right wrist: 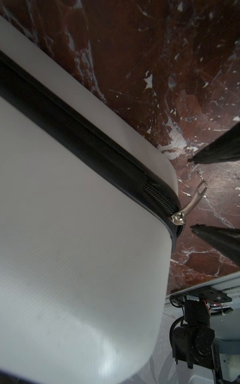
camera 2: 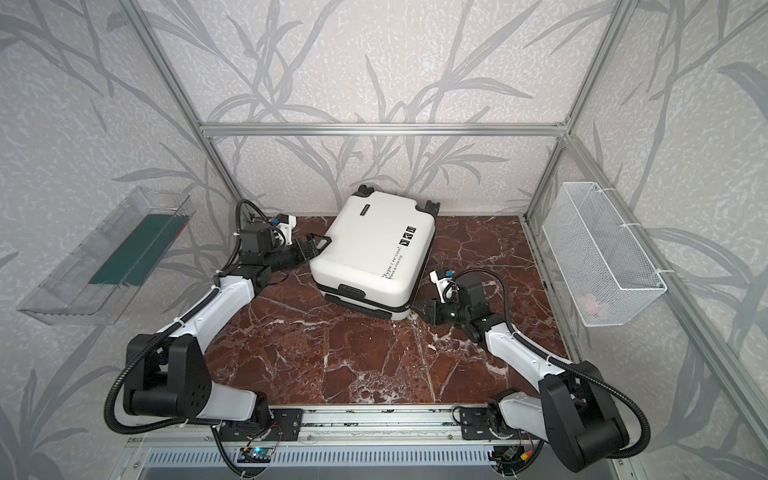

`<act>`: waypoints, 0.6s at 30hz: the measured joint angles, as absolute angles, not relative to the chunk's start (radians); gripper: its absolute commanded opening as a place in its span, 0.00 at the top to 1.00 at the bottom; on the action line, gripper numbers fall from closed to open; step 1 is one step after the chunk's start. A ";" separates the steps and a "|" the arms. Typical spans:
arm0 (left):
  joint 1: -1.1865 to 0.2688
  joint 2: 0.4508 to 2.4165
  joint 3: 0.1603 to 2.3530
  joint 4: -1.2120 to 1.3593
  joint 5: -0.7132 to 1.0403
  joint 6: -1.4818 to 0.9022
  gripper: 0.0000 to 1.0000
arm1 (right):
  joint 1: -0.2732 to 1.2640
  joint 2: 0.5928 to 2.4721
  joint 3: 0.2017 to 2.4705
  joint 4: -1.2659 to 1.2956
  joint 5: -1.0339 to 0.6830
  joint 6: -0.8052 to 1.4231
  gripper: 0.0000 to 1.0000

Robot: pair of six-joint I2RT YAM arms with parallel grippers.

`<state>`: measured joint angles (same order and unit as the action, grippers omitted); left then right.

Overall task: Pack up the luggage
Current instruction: 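Grasp the metal zipper pull at the near corner with the right gripper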

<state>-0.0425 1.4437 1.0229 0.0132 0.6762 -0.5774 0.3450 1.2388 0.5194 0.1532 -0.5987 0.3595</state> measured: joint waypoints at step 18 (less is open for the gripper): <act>-0.038 1.465 1.047 0.007 0.709 -0.574 0.01 | 0.345 1.394 0.518 0.311 -0.776 0.289 0.67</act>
